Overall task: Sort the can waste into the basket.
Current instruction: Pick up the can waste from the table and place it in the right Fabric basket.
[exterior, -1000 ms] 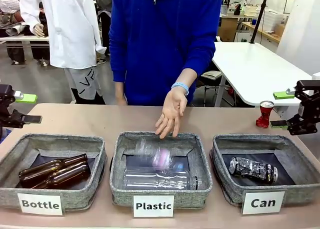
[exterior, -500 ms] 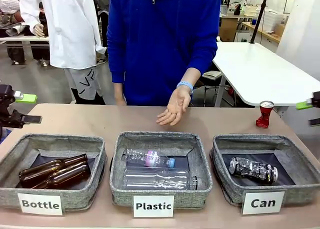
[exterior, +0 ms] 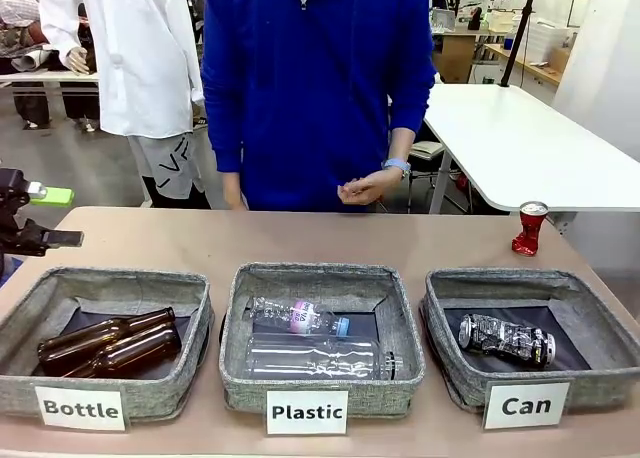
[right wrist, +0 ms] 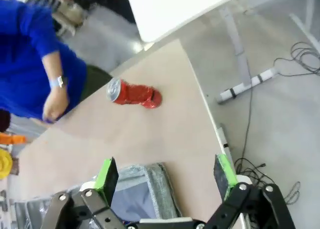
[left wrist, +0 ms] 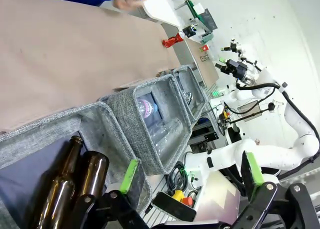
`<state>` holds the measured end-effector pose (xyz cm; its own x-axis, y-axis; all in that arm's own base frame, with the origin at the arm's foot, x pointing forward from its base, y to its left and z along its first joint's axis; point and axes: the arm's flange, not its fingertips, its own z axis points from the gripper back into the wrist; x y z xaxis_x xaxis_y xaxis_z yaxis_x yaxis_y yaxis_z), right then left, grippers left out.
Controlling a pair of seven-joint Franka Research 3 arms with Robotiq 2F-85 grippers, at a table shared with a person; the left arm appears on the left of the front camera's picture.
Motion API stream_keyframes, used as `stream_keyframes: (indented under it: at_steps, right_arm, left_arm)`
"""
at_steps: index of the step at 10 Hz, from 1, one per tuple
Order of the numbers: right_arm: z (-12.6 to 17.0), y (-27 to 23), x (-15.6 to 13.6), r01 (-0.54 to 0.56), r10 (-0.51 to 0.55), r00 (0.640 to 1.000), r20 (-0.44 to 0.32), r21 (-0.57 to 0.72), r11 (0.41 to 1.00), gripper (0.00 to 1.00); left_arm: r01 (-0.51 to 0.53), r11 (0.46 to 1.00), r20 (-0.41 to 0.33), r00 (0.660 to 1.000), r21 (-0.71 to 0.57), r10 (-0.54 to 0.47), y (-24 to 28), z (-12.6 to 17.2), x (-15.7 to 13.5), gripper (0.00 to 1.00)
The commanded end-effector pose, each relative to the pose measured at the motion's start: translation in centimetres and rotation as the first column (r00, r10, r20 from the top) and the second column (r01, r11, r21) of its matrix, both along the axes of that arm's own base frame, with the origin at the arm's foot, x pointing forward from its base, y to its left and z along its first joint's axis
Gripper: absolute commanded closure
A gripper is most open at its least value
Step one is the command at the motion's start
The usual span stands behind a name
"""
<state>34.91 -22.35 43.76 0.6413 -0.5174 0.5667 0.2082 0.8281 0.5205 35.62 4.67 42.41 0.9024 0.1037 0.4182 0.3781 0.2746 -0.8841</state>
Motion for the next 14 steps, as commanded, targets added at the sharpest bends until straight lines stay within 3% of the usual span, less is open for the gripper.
stream_keyframes:
  at_steps: [1,3,4,5,6,8,10,11,12,13,14]
  right_arm:
    - [0.3,0.6,-0.1,-0.063,0.063,0.998,-0.017,0.041,0.997,0.00]
    - [-0.1,0.5,0.2,-0.036,0.036,0.999,-0.005,0.013,0.999,0.00]
    - [-0.9,-0.4,4.2,-0.161,0.161,0.984,0.077,-0.004,0.987,0.00]
    - [-2.2,-0.6,7.0,-0.286,0.292,0.944,0.154,-0.058,0.956,0.00]
    - [-3.4,-1.0,8.9,-0.390,0.402,0.891,0.212,-0.098,0.916,0.00]
    - [-5.5,-1.0,11.2,-0.631,0.682,0.688,0.248,-0.262,0.731,0.00]
    - [-7.4,-1.1,12.3,-0.661,0.743,0.625,0.240,-0.343,0.667,0.00]
    - [-8.1,-1.0,13.2,-0.648,0.750,0.611,0.252,-0.386,0.657,0.00]
    - [-8.7,-0.9,14.1,-0.586,0.707,0.659,0.255,-0.415,0.696,0.00]
    - [-7.9,-0.2,12.0,-0.679,0.756,0.624,0.200,-0.341,0.650,0.00]
    - [-7.9,-0.2,12.0,-0.679,0.756,0.624,0.200,-0.341,0.650,0.00]
  left_arm:
    - [-0.001,1.000,0.002,1.000,0.003,0.001,0.1,0.1,-0.2,0.00]
    - [-0.001,1.000,0.002,1.000,0.003,0.001,0.1,0.1,-0.2,0.00]
    - [-0.001,1.000,0.002,1.000,0.003,0.001,0.1,0.1,-0.2,0.00]
    - [-0.001,1.000,0.002,1.000,0.003,0.001,0.1,0.1,-0.2,0.00]
    - [-0.001,1.000,0.002,1.000,0.003,0.001,0.1,0.1,-0.2,0.00]
    - [-0.001,1.000,0.002,1.000,0.003,0.001,0.1,0.1,-0.2,0.00]
    - [-0.001,1.000,0.002,1.000,0.003,0.001,0.1,0.1,-0.2,0.00]
    - [-0.001,1.000,0.002,1.000,0.003,0.001,0.1,0.1,-0.2,0.00]
    - [-0.001,1.000,0.002,1.000,0.003,0.001,0.1,0.1,-0.2,0.00]
    - [-0.001,1.000,0.002,1.000,0.003,0.001,0.1,0.1,-0.2,0.00]
    - [-0.001,1.000,0.002,1.000,0.003,0.001,0.1,0.1,-0.2,0.00]
